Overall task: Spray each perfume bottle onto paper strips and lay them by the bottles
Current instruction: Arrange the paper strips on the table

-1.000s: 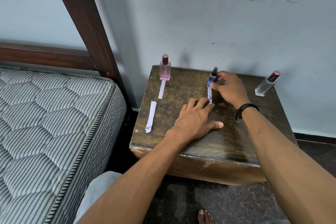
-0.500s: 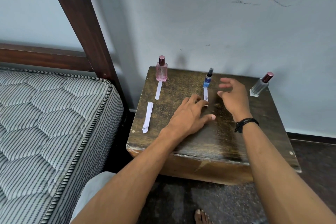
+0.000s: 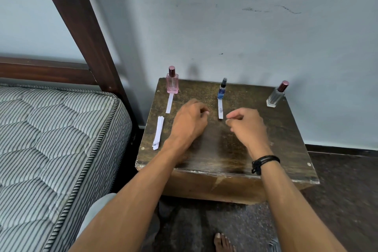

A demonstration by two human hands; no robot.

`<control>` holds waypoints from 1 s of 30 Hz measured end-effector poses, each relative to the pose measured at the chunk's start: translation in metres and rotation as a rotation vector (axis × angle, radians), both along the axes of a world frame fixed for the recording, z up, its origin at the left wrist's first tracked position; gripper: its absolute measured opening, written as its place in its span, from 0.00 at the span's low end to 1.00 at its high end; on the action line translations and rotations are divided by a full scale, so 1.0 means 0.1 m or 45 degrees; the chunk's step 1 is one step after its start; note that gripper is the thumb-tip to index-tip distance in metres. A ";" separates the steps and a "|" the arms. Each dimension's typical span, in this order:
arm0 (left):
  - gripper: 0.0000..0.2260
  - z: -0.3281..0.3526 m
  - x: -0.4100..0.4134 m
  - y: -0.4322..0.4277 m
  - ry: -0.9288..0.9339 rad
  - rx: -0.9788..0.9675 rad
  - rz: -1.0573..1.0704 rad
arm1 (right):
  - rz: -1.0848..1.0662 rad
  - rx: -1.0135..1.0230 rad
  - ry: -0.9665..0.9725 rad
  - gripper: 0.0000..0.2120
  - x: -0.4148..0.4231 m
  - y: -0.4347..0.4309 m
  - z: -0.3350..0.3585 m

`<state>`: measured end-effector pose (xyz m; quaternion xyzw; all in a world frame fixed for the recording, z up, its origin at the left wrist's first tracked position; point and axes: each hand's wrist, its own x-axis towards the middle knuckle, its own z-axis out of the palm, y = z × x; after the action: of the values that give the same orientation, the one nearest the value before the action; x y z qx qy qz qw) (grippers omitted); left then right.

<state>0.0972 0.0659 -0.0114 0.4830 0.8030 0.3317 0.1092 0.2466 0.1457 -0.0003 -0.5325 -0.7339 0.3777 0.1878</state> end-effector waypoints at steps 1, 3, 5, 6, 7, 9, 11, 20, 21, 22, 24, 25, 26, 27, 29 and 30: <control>0.07 0.04 -0.05 -0.02 -0.014 -0.003 0.038 | 0.041 0.016 -0.028 0.05 -0.03 -0.07 0.00; 0.07 0.14 -0.18 -0.10 -0.077 -0.001 0.147 | 0.135 0.070 -0.094 0.04 -0.10 -0.19 -0.01; 0.06 0.23 -0.38 -0.22 -0.147 -0.013 0.270 | 0.222 0.116 -0.139 0.02 -0.19 -0.26 -0.03; 0.06 0.27 -0.50 -0.28 -0.177 -0.027 0.327 | 0.255 0.132 -0.150 0.01 -0.23 -0.29 -0.04; 0.06 0.28 -0.61 -0.34 -0.206 -0.048 0.377 | 0.282 0.142 -0.158 0.01 -0.27 -0.31 -0.06; 0.06 0.29 -0.79 -0.45 -0.261 -0.122 0.419 | 0.319 0.149 -0.166 0.01 -0.35 -0.34 -0.09; 0.07 0.27 -0.90 -0.53 -0.303 -0.224 0.371 | 0.347 0.152 -0.167 0.01 -0.42 -0.37 -0.10; 0.12 0.13 -1.21 -0.66 -0.315 -0.415 0.230 | 0.549 0.167 -0.190 0.05 -0.58 -0.54 -0.14; 0.13 0.11 -1.24 -0.68 -0.324 -0.439 0.210 | 0.590 0.171 -0.163 0.06 -0.60 -0.57 -0.13; 0.14 0.10 -1.26 -0.69 -0.334 -0.460 0.187 | 0.637 0.185 -0.127 0.07 -0.63 -0.61 -0.13; 0.16 0.10 -1.28 -0.71 -0.348 -0.480 0.137 | 0.760 0.255 -0.065 0.10 -0.69 -0.72 -0.15; 0.18 0.11 -1.29 -0.72 -0.350 -0.489 0.108 | 0.827 0.296 -0.056 0.12 -0.74 -0.77 -0.16; 0.19 0.11 -1.31 -0.73 -0.352 -0.504 0.078 | 0.885 0.330 -0.057 0.14 -0.78 -0.83 -0.18; 0.20 0.12 -1.32 -0.75 -0.356 -0.521 0.048 | 0.929 0.349 -0.065 0.17 -0.82 -0.87 -0.19; 0.22 0.12 -1.34 -0.77 -0.369 -0.542 0.008 | 0.987 0.365 -0.085 0.21 -0.89 -0.93 -0.22; 0.22 0.12 -1.35 -0.79 -0.376 -0.546 0.000 | 1.007 0.367 -0.095 0.21 -0.92 -0.95 -0.23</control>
<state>-0.0379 -0.0126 0.0011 0.3953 0.8303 0.2208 0.3251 0.1542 0.0508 -0.0228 -0.1916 -0.9333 0.2946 0.0742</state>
